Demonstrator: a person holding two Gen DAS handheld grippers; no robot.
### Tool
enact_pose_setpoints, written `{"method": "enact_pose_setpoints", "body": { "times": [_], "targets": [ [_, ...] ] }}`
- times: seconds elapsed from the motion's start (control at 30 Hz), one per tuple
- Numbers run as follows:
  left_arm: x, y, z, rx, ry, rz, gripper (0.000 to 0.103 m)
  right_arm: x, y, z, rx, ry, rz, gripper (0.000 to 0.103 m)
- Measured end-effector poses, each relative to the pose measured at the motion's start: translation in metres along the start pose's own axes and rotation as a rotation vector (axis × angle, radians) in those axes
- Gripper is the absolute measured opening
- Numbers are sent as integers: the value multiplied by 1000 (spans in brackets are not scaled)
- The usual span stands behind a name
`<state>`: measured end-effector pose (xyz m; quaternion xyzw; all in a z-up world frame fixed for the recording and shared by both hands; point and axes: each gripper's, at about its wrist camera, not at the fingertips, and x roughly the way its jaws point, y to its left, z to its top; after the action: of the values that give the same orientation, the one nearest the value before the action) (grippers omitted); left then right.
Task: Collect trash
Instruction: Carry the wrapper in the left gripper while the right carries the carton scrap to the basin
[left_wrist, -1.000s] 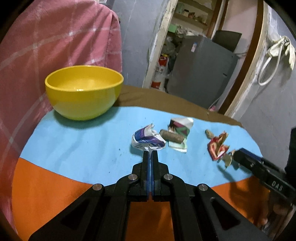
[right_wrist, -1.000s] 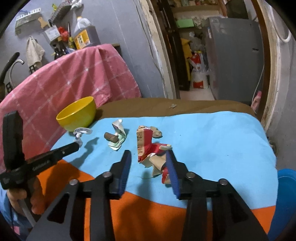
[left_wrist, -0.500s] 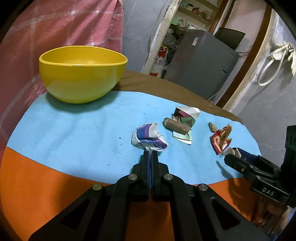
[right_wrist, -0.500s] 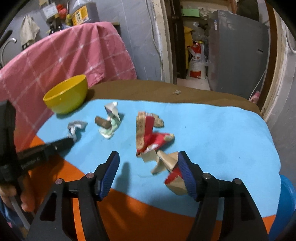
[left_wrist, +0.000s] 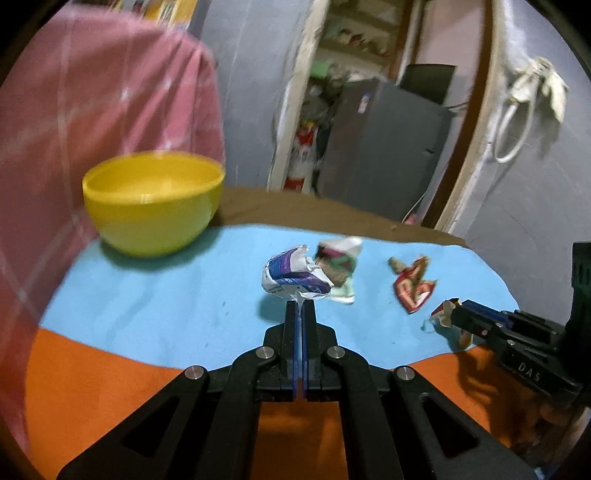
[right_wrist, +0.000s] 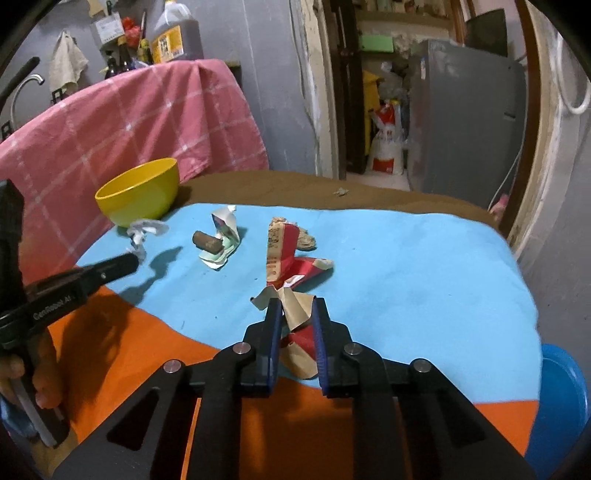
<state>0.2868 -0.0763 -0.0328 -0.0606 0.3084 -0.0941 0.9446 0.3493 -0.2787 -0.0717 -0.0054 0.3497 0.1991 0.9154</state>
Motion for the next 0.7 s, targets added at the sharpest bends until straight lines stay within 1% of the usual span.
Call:
{"method": "enact_pose_setpoints", "body": {
  "times": [0.1,0.2,0.3,0.33,0.47,0.57,0.6,0.67,0.7],
  "targets": [
    [-11,-16,-2,56,-55,-4,0,-14,-3,-4,4,-57,-4,13],
    [-14,-28,-1,71,-67,-19,0,-27,-7,-4,15,-118,-11,13],
    [-18,-39,1,75,-82,-33,0,-48,-12,-4,29,-211,-17,13],
    [-20,-44,1,80,-92,-38,0,-57,-14,-4,31,-258,-26,13],
    [-32,-68,10,116,-156,-80,0,-92,-23,-8,55,-423,-62,13],
    [-40,-91,17,146,-208,-132,0,-117,-32,-13,86,-534,-112,13],
    [-43,-99,20,158,-223,-149,0,-127,-35,-16,92,-578,-146,13],
    [-48,-119,25,184,-254,-193,0,-141,-39,-22,100,-633,-194,13],
    [-50,-130,26,196,-264,-220,0,-151,-42,-26,107,-671,-234,13]
  ]
}}
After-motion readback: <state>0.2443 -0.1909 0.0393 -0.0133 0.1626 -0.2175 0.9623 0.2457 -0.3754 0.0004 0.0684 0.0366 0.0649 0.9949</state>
